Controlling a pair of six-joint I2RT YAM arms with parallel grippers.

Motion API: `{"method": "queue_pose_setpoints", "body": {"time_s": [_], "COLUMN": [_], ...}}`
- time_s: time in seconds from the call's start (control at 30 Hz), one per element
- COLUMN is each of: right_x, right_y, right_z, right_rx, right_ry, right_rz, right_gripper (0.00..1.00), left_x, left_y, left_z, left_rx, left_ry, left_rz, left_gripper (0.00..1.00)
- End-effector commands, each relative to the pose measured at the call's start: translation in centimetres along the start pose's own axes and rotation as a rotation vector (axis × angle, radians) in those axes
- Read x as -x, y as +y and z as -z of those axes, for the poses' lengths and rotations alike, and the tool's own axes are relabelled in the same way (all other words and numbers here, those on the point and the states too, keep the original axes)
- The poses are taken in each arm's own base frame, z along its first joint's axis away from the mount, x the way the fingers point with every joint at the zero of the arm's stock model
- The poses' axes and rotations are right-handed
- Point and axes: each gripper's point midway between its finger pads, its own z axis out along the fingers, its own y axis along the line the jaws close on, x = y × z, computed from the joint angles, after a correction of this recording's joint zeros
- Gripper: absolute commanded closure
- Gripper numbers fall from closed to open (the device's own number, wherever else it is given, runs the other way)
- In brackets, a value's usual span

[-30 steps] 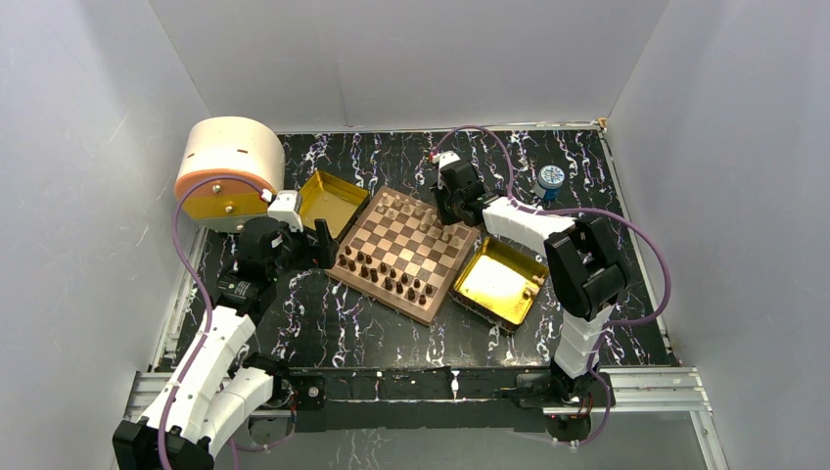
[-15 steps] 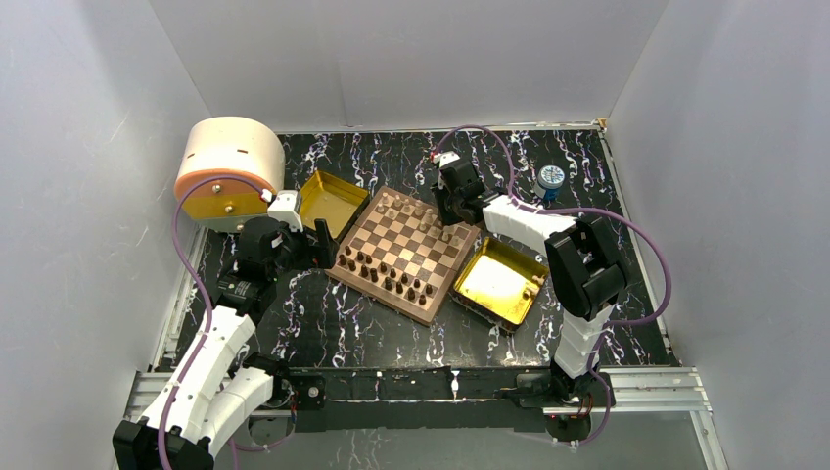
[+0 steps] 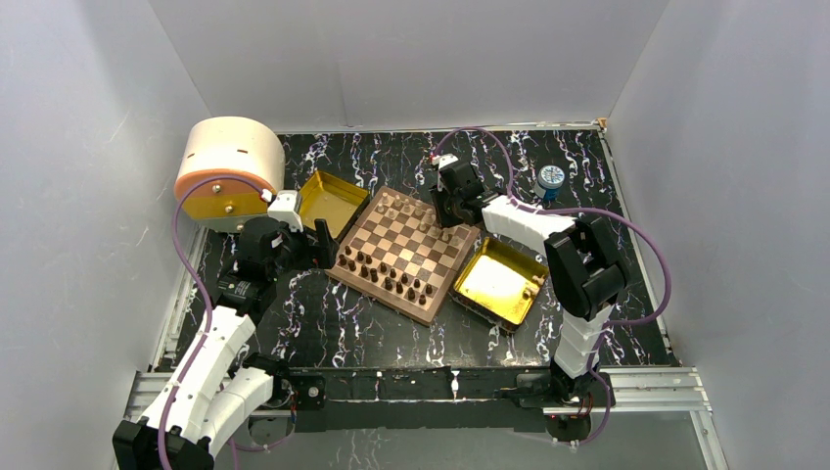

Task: Set up the chess pieces on the board
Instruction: Place the chess piece on the chessboard.

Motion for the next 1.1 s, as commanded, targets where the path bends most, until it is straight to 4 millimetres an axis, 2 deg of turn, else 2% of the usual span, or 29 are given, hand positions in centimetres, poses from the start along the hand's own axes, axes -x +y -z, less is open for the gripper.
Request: {"method": "queue_pose_setpoints", "body": {"time_s": [0.0,0.4,0.7,0.87,1.07], "right_x": [1.9,2.5,3.0,3.5,3.2], "right_y": [0.6,0.2,0.0,-0.2,-0.1], "right_z": [-0.1,-0.6,0.2,0.7,0.8], "right_rx": [0.019,0.006,-0.007,-0.022,-0.021], "right_ry": [-0.044,-0.055,-0.05,-0.051,-0.038], "right_rz": [-0.009,-0.003,-0.012,-0.012,-0.015], "right_gripper": [0.69,0.73,0.67,0.69,0.74], "left_x": [0.4,0.4,0.5,0.4,0.4], "left_y": [-0.2,-0.2,-0.2,-0.2,-0.2], "left_z": [0.2,0.2,0.2,0.2,0.1], "left_rx": [-0.011,-0.012,-0.012,-0.012,-0.013], "left_ry": [-0.021,-0.021,-0.021,-0.021,-0.02], "left_rz": [-0.013,-0.013,-0.013,-0.013,-0.013], "left_gripper": [0.06,0.06,0.06,0.06,0.06]}}
